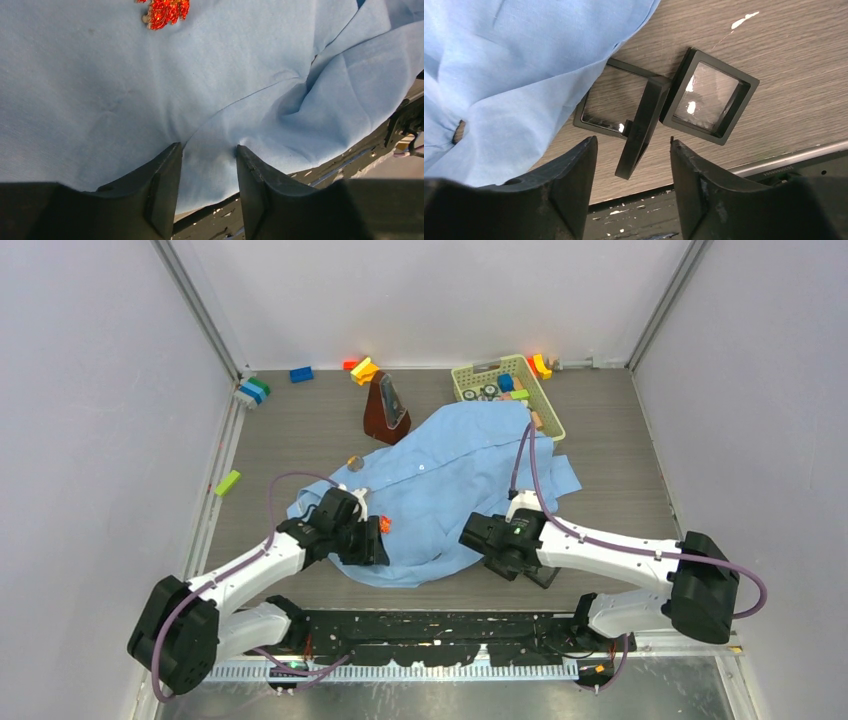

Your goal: Remove the brooch from the garment

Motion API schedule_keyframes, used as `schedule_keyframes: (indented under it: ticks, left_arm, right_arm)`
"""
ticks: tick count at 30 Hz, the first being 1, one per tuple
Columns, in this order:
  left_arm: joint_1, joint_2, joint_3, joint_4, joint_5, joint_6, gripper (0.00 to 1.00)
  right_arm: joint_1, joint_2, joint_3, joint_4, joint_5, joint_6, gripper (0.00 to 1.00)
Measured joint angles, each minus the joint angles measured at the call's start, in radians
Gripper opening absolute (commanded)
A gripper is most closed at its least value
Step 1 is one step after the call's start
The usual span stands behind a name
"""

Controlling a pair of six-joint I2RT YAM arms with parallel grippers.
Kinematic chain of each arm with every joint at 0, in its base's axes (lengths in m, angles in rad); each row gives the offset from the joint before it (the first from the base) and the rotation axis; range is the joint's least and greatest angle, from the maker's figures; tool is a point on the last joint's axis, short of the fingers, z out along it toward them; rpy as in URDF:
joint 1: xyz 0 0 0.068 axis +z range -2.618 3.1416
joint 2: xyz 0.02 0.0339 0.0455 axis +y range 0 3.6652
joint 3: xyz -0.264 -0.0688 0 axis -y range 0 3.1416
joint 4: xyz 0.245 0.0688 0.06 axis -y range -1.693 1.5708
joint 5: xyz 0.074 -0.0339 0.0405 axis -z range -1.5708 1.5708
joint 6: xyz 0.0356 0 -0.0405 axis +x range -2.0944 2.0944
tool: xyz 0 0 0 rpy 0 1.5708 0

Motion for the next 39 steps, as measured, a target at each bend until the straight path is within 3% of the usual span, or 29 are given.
schedule_keyframes:
  ticks: [4, 7, 9, 16, 28, 30, 34, 36, 37, 39]
  left_arm:
    - [0.0, 0.008, -0.009, 0.004, 0.013, -0.016, 0.17]
    - [0.0, 0.008, -0.016, 0.017, 0.022, -0.018, 0.12]
    - [0.0, 0.008, -0.024, 0.027, 0.023, -0.023, 0.11]
    - [0.0, 0.006, -0.032, 0.032, 0.019, -0.031, 0.11]
    - [0.0, -0.104, -0.019, -0.016, -0.074, -0.029, 0.22]
    - [0.0, -0.11, -0.014, -0.025, -0.087, -0.027, 0.25]
    - [0.0, -0.11, -0.003, -0.04, -0.109, -0.014, 0.37]
    - [0.0, -0.11, 0.003, -0.052, -0.121, -0.008, 0.44]
    - [0.0, -0.11, 0.006, -0.058, -0.128, -0.005, 0.48]
    - [0.0, -0.112, 0.017, -0.074, -0.145, 0.0, 0.54]
  right_arm:
    - [-0.016, 0.005, -0.036, 0.032, -0.007, 0.003, 0.35]
    - [-0.044, 0.005, -0.039, 0.043, -0.008, -0.009, 0.16]
    - [-0.086, 0.002, -0.039, 0.051, -0.011, -0.029, 0.13]
    - [-0.313, -0.066, -0.005, 0.06, -0.01, -0.159, 0.13]
    - [-0.704, -0.115, 0.054, 0.065, 0.013, -0.347, 0.18]
    - [-0.75, -0.108, 0.034, 0.082, 0.013, -0.35, 0.2]
    - [-0.807, -0.081, -0.01, 0.102, 0.009, -0.358, 0.37]
    - [-0.823, -0.07, -0.026, 0.118, -0.003, -0.374, 0.53]
    - [-0.827, -0.067, -0.032, 0.127, -0.012, -0.381, 0.67]
    - [-0.829, -0.068, -0.037, 0.143, -0.035, -0.403, 0.81]
